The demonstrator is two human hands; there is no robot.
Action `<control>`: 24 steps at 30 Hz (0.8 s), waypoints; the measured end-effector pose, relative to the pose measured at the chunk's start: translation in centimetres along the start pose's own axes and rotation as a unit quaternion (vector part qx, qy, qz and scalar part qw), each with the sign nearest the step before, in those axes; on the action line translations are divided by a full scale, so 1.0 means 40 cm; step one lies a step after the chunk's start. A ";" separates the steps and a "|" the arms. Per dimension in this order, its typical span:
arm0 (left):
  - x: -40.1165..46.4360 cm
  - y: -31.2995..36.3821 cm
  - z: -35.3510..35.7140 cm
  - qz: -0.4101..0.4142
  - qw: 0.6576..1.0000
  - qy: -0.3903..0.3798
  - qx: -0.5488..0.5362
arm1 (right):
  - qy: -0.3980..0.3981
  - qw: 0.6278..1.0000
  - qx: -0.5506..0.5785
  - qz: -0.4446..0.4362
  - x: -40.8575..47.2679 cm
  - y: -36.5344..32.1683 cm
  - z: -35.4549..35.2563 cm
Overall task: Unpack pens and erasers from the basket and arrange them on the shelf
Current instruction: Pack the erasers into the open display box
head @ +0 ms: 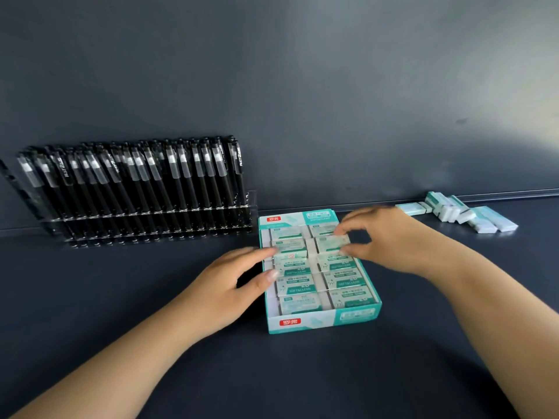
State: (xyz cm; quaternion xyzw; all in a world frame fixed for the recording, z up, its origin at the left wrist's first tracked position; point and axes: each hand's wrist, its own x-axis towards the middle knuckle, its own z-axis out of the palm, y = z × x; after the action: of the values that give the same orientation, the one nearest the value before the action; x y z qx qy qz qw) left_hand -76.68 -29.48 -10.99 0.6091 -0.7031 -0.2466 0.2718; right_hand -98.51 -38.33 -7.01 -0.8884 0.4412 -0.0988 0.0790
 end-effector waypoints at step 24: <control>0.013 0.005 0.021 -0.029 1.000 -0.007 -0.008 | 0.019 0.997 0.070 0.032 -0.005 -0.004 0.040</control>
State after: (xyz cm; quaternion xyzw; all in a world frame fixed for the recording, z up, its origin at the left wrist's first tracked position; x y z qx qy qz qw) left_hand -77.48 -29.95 -11.42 0.6258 -0.6847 -0.2638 0.2645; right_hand -98.13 -37.99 -8.53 -0.8638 0.4632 -0.1442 0.1358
